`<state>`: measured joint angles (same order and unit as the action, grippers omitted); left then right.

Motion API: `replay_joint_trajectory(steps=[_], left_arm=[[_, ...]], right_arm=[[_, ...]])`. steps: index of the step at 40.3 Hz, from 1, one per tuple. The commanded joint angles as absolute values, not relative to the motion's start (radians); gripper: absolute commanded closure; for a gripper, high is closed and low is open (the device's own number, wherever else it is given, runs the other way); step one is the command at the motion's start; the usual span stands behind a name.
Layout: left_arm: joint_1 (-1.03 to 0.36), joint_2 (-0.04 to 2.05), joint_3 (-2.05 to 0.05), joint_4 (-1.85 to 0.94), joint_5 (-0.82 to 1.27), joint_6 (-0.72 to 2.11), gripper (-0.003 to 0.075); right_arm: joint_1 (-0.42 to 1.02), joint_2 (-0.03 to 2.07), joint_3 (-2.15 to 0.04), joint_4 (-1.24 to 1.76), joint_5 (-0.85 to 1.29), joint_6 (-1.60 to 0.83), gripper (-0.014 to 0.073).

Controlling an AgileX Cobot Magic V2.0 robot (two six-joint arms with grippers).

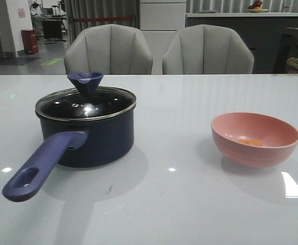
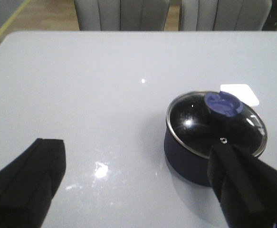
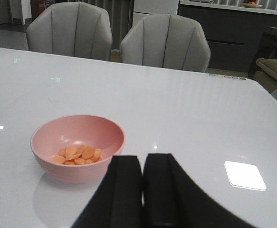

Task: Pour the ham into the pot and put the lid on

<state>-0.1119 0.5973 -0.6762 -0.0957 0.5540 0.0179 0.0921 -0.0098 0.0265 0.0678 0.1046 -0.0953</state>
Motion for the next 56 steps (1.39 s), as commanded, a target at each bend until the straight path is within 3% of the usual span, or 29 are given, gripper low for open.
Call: replay_joint_trajectory(steps=[1,17,31,44,56], left_arm=[[-0.113,0.696,-0.767,-0.126,0.54,0.016,0.0069],[-0.118,1.134,-1.086,-0.226,0.716,0.016,0.0073],[-0.306,1.463,-1.33,-0.186,0.825,-0.034,0.0073],[-0.498,1.681,-1.578,0.063,0.928,-0.264,0.0074],[-0.512,1.815,-1.736,0.103,1.011,-0.332,0.0074]], right_arm=[[0.088,-0.03,0.022,0.067,0.02,-0.099,0.0428],[0.088,-0.03,0.022,0.067,0.02,-0.099,0.0428],[0.088,-0.03,0.022,0.067,0.02,-0.099,0.0428],[0.088,-0.031,0.022,0.067,0.02,-0.099,0.0428],[0.088,-0.031,0.022,0.067,0.02,-0.099,0.0428]])
